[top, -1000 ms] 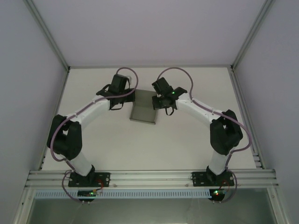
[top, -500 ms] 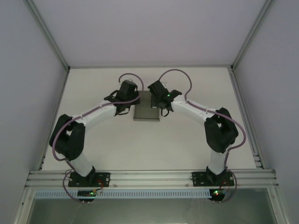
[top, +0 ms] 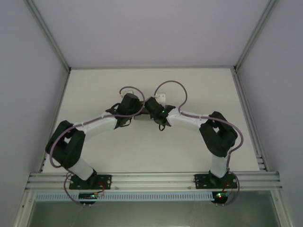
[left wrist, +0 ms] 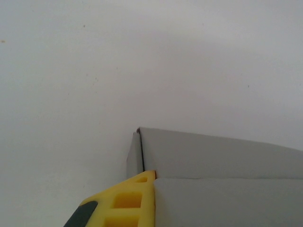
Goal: Assemble paper box
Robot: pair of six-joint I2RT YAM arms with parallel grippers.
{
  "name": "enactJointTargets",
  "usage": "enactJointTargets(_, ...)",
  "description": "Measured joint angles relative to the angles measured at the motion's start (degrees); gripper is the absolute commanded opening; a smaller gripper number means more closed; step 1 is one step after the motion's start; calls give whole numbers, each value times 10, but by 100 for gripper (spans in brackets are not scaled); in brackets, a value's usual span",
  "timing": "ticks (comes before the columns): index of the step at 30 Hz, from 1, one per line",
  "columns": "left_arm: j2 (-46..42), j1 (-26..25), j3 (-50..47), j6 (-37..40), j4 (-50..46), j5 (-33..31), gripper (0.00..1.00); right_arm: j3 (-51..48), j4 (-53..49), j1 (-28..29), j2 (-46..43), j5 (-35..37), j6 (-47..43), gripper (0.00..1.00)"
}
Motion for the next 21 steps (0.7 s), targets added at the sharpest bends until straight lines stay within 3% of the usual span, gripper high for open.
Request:
enactJointTargets(7,-36,-8,-31,5,-41,17,38,-53,59,13,-23,13,-28,0)
enactJointTargets(9,-46,-9,-24,10,-76,16,55,-58,64,15,-24,16,-37,0)
enactJointTargets(13,-75,-9,12,17,-144,17,100,-70,78,18,-29,19,-50,0)
enactJointTargets(18,-120,6,51,20,-201,52,100,-72,82,19,-29,21,-54,0)
enactJointTargets(21,-125,58,102,24,-242,104,100,-72,82,20,-29,21,-61,3)
